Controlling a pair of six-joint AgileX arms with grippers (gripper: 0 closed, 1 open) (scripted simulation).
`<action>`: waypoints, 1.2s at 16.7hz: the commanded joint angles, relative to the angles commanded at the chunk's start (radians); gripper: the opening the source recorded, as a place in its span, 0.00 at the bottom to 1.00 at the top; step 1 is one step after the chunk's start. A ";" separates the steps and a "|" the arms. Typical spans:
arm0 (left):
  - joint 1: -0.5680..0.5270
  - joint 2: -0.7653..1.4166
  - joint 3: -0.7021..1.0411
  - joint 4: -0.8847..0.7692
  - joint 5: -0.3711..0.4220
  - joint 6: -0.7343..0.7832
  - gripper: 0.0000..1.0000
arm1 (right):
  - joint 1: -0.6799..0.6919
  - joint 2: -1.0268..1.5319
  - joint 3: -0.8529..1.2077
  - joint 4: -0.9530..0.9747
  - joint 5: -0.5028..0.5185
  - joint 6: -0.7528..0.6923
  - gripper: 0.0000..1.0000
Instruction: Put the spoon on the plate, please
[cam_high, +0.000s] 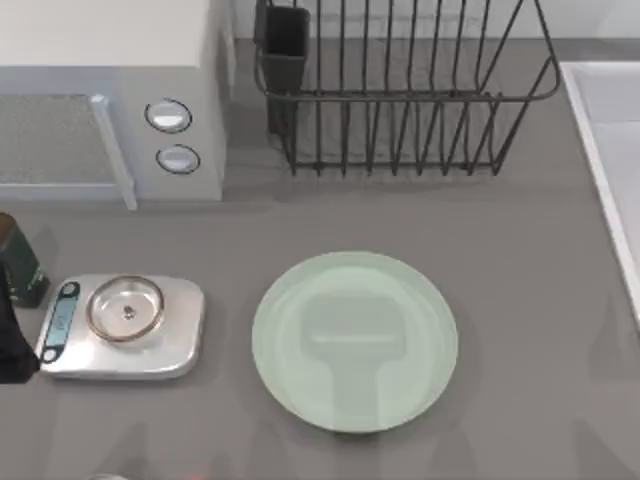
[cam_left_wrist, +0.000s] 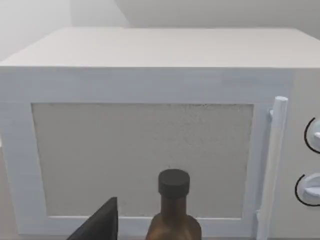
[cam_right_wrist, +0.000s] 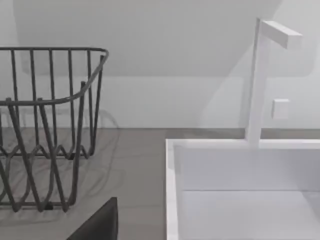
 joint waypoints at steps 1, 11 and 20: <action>0.000 0.000 0.000 0.000 0.000 0.000 1.00 | 0.000 0.000 0.000 0.000 0.000 0.000 1.00; 0.000 0.000 0.000 0.000 0.000 0.000 1.00 | -0.159 0.423 0.287 -0.327 0.003 -0.466 1.00; 0.000 0.000 0.000 0.000 0.000 0.000 1.00 | -0.391 1.135 0.689 -0.864 0.004 -1.316 1.00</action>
